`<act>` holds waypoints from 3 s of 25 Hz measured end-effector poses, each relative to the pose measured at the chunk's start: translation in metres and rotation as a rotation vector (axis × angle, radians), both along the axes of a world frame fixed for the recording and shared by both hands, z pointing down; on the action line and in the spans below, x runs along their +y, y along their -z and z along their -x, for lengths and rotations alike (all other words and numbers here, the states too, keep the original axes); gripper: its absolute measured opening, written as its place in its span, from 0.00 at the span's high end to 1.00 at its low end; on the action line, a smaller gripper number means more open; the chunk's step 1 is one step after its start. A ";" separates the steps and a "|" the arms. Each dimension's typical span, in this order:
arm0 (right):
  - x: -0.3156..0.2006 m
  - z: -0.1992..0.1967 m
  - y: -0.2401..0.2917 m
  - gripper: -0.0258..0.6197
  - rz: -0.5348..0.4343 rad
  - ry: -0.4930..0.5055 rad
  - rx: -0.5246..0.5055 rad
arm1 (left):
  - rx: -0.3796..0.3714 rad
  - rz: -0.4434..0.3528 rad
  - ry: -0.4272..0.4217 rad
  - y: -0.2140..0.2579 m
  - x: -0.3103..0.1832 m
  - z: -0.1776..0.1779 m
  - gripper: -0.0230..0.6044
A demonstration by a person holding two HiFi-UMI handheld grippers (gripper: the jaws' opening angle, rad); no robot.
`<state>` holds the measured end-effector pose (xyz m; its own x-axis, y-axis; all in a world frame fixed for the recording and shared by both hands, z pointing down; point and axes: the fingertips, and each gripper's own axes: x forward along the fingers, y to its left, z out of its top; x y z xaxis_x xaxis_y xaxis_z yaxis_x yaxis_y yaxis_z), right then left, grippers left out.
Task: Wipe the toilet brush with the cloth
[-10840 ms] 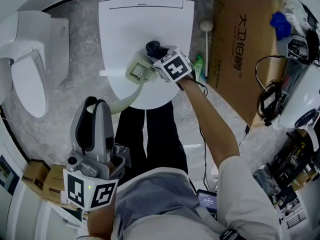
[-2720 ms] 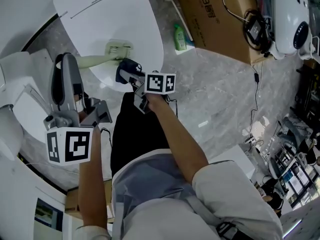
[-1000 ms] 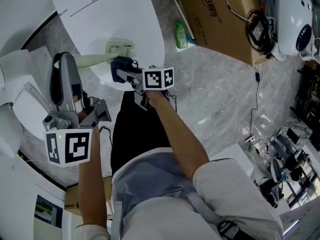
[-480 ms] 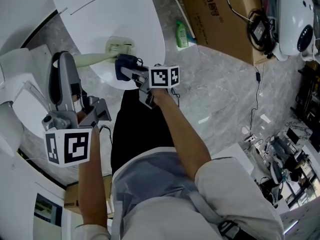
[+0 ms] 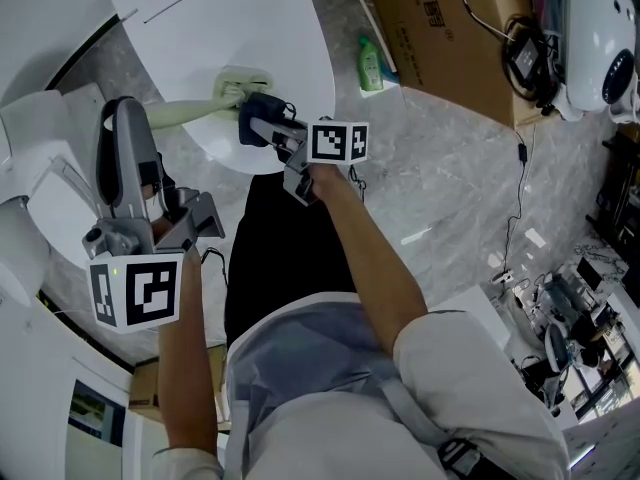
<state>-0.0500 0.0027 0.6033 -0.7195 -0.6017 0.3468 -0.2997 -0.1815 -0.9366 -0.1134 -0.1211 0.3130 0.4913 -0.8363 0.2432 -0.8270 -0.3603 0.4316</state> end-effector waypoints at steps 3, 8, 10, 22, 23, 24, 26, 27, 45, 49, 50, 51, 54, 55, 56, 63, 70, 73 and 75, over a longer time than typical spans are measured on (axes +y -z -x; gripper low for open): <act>0.000 0.000 -0.006 0.79 0.007 0.004 0.020 | -0.001 -0.001 0.004 0.000 0.001 0.000 0.96; 0.000 -0.003 -0.018 0.79 0.026 0.000 0.045 | -0.006 -0.003 0.007 -0.001 0.002 0.001 0.96; 0.001 -0.005 -0.025 0.79 0.039 0.009 0.085 | -0.002 -0.004 0.008 -0.001 0.002 0.000 0.96; 0.003 -0.014 -0.040 0.79 0.032 0.135 0.441 | -0.009 -0.006 0.016 -0.001 0.005 0.002 0.96; 0.003 -0.014 -0.039 0.79 0.033 0.151 0.476 | -0.009 -0.005 0.016 -0.001 0.005 0.001 0.96; 0.001 -0.015 -0.038 0.79 0.038 0.159 0.501 | -0.008 -0.005 0.017 -0.001 0.004 0.001 0.96; -0.002 -0.021 -0.035 0.79 0.059 0.137 0.517 | -0.008 -0.004 0.018 -0.001 0.003 0.001 0.96; -0.004 -0.024 -0.033 0.79 0.072 0.110 0.507 | -0.008 -0.004 0.019 -0.001 0.003 0.001 0.96; -0.035 -0.024 -0.028 0.79 0.148 0.013 0.445 | -0.008 -0.007 0.026 -0.001 0.000 0.000 0.96; -0.038 -0.019 -0.022 0.79 0.134 0.034 0.424 | -0.005 -0.008 0.032 -0.001 -0.001 0.002 0.96; -0.038 -0.018 -0.020 0.79 0.133 0.037 0.416 | -0.004 -0.008 0.034 -0.001 -0.002 0.001 0.96; -0.039 -0.018 -0.019 0.79 0.133 0.038 0.407 | -0.003 -0.007 0.036 -0.001 -0.002 0.001 0.96; -0.039 -0.017 -0.014 0.79 0.132 0.034 0.379 | 0.000 -0.007 0.039 0.000 -0.003 0.000 0.96; -0.039 -0.017 -0.012 0.79 0.131 0.030 0.368 | -0.001 -0.006 0.040 -0.001 -0.003 0.000 0.96; -0.039 -0.017 -0.009 0.79 0.131 0.027 0.357 | -0.002 -0.004 0.042 -0.001 -0.003 0.001 0.96; -0.036 -0.018 0.011 0.79 0.128 0.045 0.323 | -0.010 -0.004 0.041 0.003 0.001 0.002 0.96; -0.039 -0.019 0.029 0.79 0.105 0.063 0.321 | -0.011 -0.012 0.036 0.003 0.000 0.003 0.96; -0.040 -0.021 0.039 0.79 0.093 0.063 0.324 | -0.017 -0.008 0.033 0.003 0.000 0.003 0.96; -0.040 -0.021 0.046 0.79 0.093 0.063 0.323 | -0.014 -0.005 0.034 0.003 0.000 0.003 0.96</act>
<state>-0.0293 -0.0375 0.5576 -0.5982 -0.5144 0.6144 -0.5917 -0.2335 -0.7716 -0.1166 -0.1213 0.3098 0.4595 -0.8534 0.2460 -0.8446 -0.3341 0.4183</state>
